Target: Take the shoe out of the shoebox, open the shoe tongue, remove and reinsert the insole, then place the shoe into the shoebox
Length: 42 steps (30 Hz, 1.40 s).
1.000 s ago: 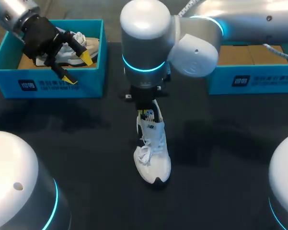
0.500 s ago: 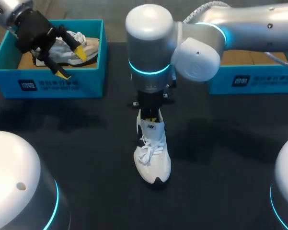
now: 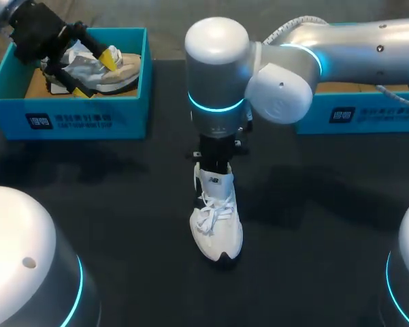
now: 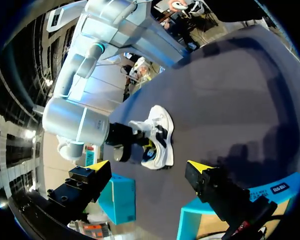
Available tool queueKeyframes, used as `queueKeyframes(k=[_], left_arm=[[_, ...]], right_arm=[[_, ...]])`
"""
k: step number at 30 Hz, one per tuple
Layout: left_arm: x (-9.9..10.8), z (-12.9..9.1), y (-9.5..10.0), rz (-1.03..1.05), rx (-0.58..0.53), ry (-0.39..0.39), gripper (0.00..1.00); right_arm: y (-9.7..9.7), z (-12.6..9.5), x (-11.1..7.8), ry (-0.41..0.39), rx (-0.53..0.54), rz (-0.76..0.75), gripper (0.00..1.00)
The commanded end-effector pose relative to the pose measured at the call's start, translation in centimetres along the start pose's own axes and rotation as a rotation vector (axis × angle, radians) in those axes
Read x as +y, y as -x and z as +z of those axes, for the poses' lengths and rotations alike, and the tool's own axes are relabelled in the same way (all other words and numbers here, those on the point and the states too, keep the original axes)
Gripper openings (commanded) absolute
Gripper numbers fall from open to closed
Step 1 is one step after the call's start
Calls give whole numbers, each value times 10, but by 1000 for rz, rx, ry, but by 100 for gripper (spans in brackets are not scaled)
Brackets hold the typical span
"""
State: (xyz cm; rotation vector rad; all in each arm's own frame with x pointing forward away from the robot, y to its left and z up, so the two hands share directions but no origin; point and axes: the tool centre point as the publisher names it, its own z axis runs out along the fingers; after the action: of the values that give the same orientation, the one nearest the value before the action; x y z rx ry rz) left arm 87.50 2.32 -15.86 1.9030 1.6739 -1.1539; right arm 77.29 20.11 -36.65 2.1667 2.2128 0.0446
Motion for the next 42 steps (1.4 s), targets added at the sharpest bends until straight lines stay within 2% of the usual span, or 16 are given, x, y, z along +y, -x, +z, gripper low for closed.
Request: queueKeyframes(k=[1, 10, 15, 20, 24, 27, 33, 42], left_arm=[[-5, 2, -3, -3, -10, 28, 100], [1, 3, -6, -28, -14, 30, 100], [1, 3, -6, -28, -14, 30, 100], [1, 3, -6, -28, -14, 30, 100], [1, 3, -6, -28, -14, 30, 100], [1, 3, -6, -28, -14, 30, 100], [1, 3, -6, -28, -14, 30, 100], [1, 3, -6, -28, -14, 30, 100]], right_arm=[[-2, 11, 3, -9, -2, -3, 0], [5, 29, 8, -26, -24, -15, 0], [7, 30, 9, -24, -19, -23, 0], [7, 12, 11, 45, -50, -19, 0], [10, -2, 17, 137, -83, -13, 0], [13, -6, 21, 167, -95, -6, 0], [12, 6, 31, 194, -63, -4, 0], [-1, 32, 36, 179, -28, -21, 0]])
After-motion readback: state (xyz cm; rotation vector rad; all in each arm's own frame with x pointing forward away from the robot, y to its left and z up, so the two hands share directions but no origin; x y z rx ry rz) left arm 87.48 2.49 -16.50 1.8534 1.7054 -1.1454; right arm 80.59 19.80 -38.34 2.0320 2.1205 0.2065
